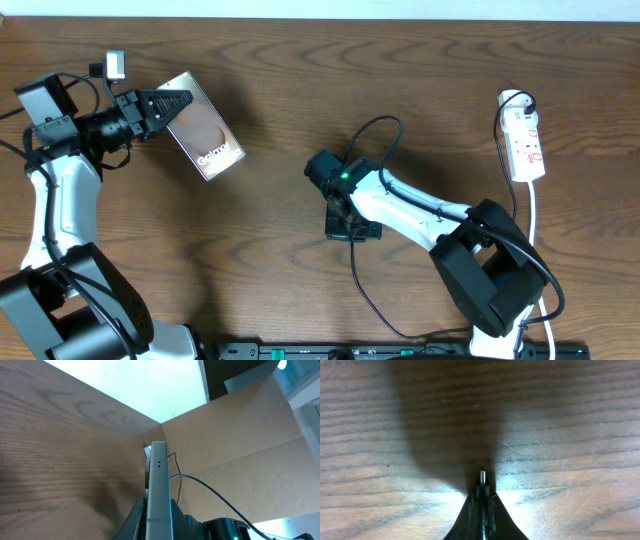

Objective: Plug charger to phone and switch on socket

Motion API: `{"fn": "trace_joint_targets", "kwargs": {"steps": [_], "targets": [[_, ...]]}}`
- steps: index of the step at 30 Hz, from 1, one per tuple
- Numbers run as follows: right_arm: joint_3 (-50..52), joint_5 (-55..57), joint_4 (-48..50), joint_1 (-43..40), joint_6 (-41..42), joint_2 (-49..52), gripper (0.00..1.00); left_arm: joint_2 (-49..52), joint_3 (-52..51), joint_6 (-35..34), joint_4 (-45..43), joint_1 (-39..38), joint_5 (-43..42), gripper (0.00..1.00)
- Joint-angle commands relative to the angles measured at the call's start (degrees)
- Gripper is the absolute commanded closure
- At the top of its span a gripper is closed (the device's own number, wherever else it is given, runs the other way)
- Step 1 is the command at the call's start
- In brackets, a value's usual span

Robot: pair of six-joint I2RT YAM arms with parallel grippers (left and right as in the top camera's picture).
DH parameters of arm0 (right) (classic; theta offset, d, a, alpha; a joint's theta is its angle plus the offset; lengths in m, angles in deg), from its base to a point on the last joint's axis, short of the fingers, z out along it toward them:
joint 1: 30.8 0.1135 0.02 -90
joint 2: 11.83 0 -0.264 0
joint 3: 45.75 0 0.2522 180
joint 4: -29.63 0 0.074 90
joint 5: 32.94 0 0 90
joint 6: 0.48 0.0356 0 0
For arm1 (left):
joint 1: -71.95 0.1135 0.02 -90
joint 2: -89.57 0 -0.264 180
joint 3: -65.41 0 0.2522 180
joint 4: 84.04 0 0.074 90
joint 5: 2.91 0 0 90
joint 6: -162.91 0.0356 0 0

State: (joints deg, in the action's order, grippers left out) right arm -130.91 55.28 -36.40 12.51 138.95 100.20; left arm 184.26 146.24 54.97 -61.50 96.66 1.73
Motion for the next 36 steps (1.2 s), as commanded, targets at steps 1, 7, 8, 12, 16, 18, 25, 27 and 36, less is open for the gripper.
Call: {"fn": "trace_joint_targets", "kwargs": {"steps": [1, 7, 8, 12, 16, 18, 25, 27, 36], "targets": [[0.4, -0.3, -0.7, 0.3, 0.7, 0.6, 0.99, -1.3, 0.6, 0.3, 0.0, 0.2, -2.0, 0.93], [0.5, -2.3, -2.8, 0.3, 0.7, 0.6, 0.99, -1.3, 0.7, 0.3, -0.1, 0.2, -2.0, 0.93], [0.8, -3.1, -2.8, 0.3, 0.7, 0.6, 0.99, -1.3, 0.7, 0.3, -0.1, 0.2, -2.0, 0.93], [2.4, -4.9, -2.7, 0.3, 0.7, 0.6, 0.99, -1.3, 0.7, 0.3, -0.1, 0.2, -2.0, 0.92], [4.7, -5.9, -2.5, 0.3, 0.7, 0.6, 0.99, -1.3, 0.7, 0.3, 0.0, 0.2, -2.0, 0.92], [5.4, -6.8, -2.1, 0.3, 0.7, 0.6, 0.99, -1.3, 0.7, 0.3, 0.0, 0.2, -2.0, 0.93], [5.7, -9.8, -3.0, 0.3, 0.6, 0.6, 0.99, -1.3, 0.7, 0.3, 0.0, 0.2, -2.0, 0.93], [6.0, -10.9, -3.4, 0.3, 0.6, 0.6, 0.99, -1.3, 0.7, 0.3, 0.0, 0.2, -2.0, 0.92], [8.2, -13.7, -3.5, 0.3, 0.6, 0.6, 0.99, -1.3, 0.6, 0.3, 0.2, 0.2, -2.0, 0.93]]}}
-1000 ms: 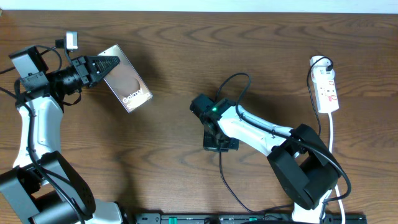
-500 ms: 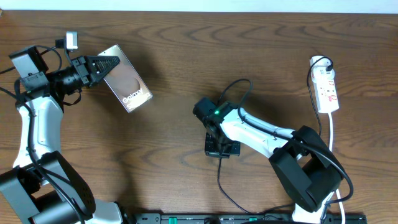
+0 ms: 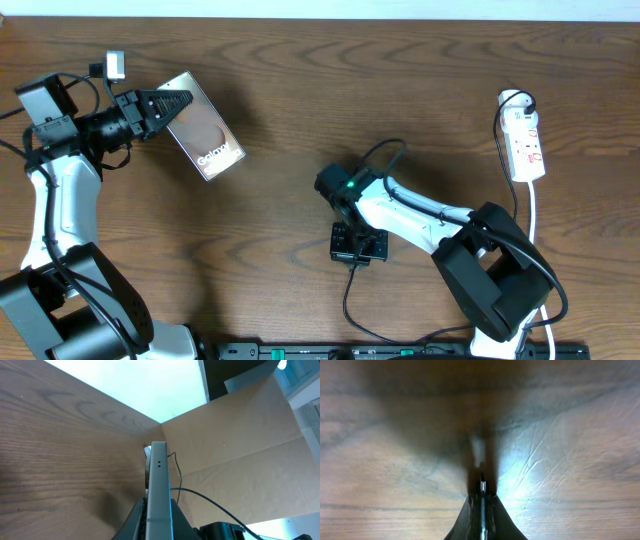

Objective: Plug charger to phone and switch on socket

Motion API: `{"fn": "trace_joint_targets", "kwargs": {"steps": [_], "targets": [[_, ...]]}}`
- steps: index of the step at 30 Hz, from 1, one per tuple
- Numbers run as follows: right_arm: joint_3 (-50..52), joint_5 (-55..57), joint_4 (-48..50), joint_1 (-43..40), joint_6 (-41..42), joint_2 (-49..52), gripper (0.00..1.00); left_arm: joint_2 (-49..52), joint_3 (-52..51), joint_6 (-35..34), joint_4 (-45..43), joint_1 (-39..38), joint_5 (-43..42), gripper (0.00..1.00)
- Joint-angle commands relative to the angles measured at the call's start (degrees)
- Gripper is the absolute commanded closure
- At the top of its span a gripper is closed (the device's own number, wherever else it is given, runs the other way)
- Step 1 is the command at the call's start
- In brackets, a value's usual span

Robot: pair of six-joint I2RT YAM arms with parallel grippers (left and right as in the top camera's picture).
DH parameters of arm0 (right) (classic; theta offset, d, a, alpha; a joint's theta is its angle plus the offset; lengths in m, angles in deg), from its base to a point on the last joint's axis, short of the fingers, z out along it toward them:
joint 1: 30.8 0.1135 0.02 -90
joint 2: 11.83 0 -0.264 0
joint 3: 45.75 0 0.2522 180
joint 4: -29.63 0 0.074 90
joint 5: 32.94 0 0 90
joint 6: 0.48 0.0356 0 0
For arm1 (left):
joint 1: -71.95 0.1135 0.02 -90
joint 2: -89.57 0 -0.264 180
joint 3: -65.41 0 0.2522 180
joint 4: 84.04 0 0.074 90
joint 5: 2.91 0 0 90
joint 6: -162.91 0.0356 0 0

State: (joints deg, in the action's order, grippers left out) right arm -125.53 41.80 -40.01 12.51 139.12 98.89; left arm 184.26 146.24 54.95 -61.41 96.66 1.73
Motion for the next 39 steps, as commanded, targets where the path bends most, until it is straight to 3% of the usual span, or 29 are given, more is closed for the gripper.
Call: {"fn": "trace_joint_targets", "kwargs": {"steps": [1, 11, 17, 25, 31, 39], "targets": [[2.9, -0.4, 0.1, 0.3, 0.4, 1.9, 0.99, -1.3, 0.7, 0.4, 0.1, 0.2, -2.0, 0.93], [3.1, -1.4, -0.3, 0.3, 0.5, 1.9, 0.99, -1.3, 0.7, 0.4, 0.0, 0.2, -2.0, 0.93], [3.1, -3.9, 5.0, -0.2, -1.7, 1.9, 0.99, -1.3, 0.6, 0.4, 0.0, 0.2, -2.0, 0.93], [3.1, -37.9, 32.1, -4.5, -18.5, 1.9, 0.99, -1.3, 0.6, 0.4, 0.0, 0.2, -2.0, 0.92], [3.1, -53.7, 50.1, -5.6, -19.0, 1.9, 0.99, -1.3, 0.6, 0.4, 0.1, 0.2, -2.0, 0.93], [3.1, -63.1, 66.3, -5.4, -19.3, 1.9, 0.99, -1.3, 0.7, 0.4, 0.1, 0.2, -2.1, 0.93]]}}
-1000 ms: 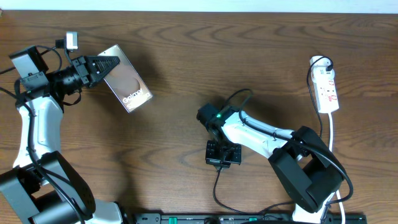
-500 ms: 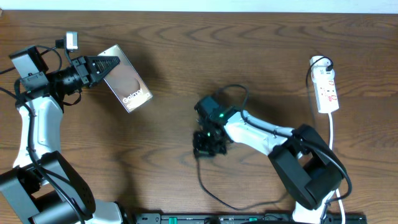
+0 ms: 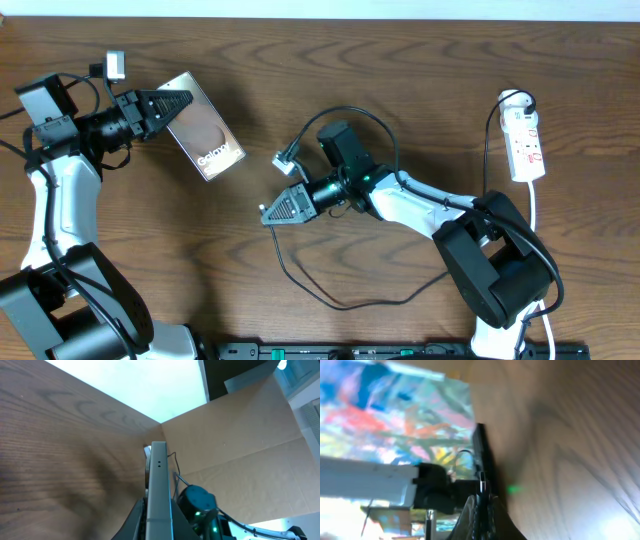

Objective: Plug charger to phone and switch on socket

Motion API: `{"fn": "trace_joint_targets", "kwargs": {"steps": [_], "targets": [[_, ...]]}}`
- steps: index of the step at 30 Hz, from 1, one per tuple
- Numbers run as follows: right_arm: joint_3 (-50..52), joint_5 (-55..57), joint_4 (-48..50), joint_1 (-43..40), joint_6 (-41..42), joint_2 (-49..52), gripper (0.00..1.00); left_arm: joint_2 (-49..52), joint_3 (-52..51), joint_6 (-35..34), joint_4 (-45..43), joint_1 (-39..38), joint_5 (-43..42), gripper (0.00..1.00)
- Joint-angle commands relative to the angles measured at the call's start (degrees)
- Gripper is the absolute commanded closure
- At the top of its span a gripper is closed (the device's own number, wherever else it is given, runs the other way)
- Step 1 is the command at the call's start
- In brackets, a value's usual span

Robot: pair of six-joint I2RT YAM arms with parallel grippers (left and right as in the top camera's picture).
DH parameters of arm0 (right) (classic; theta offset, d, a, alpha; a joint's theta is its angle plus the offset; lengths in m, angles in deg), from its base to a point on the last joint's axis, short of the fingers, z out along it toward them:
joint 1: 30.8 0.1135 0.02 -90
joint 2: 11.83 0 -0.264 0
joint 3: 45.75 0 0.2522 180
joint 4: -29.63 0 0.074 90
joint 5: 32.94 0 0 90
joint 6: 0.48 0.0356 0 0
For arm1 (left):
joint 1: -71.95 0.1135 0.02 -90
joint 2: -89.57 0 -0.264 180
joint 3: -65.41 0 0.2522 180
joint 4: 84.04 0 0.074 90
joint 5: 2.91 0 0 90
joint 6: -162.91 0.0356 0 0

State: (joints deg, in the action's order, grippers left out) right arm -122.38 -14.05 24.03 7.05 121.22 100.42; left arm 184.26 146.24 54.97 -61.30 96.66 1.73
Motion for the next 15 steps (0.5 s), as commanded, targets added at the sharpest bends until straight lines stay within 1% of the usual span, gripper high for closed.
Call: {"fn": "trace_joint_targets", "kwargs": {"steps": [1, 4, 7, 15], "targets": [[-0.1, -7.9, 4.2, 0.0, -1.4, 0.4, 0.99, -1.3, 0.6, 0.3, 0.0, 0.2, -2.1, 0.92], [-0.1, -9.9, 9.7, 0.0, -1.4, 0.4, 0.99, -1.3, 0.7, 0.3, 0.0, 0.2, -2.7, 0.93], [-0.1, -10.0, 12.3, 0.0, -1.4, 0.4, 0.99, -1.3, 0.7, 0.3, 0.0, -0.2, -2.7, 0.92], [-0.1, -7.8, 13.3, -0.2, -3.6, 0.4, 0.99, -1.3, 0.6, 0.8, -0.1, -3.2, -4.7, 0.93]]}}
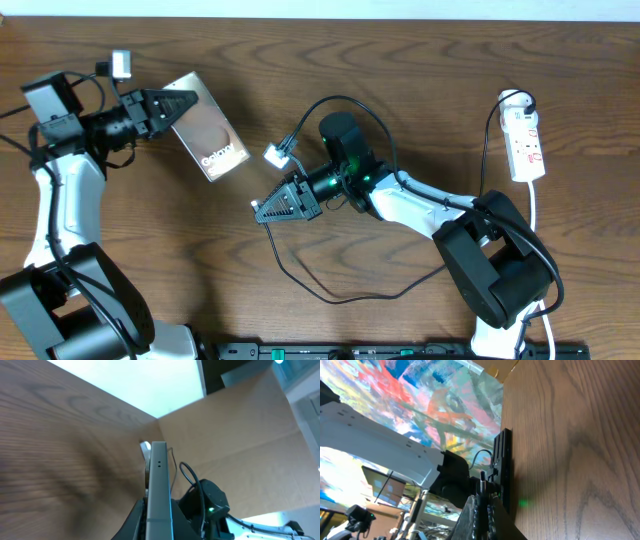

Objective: Plug charger to phone and switch on socket

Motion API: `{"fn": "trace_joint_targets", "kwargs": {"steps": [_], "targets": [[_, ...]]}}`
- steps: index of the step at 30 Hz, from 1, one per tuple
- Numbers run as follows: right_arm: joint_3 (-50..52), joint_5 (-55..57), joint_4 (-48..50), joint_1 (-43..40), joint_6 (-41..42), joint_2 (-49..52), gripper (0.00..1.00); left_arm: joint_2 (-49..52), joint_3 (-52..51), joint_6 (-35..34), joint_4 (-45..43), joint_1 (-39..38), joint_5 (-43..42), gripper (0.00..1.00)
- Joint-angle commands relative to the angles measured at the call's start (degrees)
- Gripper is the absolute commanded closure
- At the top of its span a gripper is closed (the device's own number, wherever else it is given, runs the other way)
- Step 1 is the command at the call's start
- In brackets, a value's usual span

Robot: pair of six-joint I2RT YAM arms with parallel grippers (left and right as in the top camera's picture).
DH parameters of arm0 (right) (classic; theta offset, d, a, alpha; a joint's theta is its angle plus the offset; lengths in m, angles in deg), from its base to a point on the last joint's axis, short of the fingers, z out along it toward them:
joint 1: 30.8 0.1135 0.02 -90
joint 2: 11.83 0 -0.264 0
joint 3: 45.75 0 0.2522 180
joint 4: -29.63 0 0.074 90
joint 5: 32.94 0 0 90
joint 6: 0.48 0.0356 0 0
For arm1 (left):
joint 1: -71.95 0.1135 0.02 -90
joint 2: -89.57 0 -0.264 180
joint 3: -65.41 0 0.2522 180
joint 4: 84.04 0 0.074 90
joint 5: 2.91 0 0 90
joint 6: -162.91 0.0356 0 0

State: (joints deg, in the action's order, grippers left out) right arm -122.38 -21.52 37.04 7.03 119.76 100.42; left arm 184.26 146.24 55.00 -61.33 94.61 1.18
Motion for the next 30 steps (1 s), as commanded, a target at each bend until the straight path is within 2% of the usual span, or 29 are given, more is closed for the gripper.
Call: {"fn": "trace_joint_targets", "kwargs": {"steps": [1, 24, 30], "targets": [[-0.1, -0.2, 0.3, -0.3, -2.3, 0.4, 0.99, -1.3, 0.7, 0.8, 0.0, -1.6, -4.2, 0.93], [-0.1, 2.6, 2.8, -2.9, -3.3, 0.4, 0.99, -1.3, 0.6, 0.8, 1.2, -5.4, -4.1, 0.93], [-0.1, 1.7, 5.0, -2.9, -3.3, 0.4, 0.99, -1.3, 0.6, 2.9, 1.2, -6.0, -4.1, 0.93]]}}
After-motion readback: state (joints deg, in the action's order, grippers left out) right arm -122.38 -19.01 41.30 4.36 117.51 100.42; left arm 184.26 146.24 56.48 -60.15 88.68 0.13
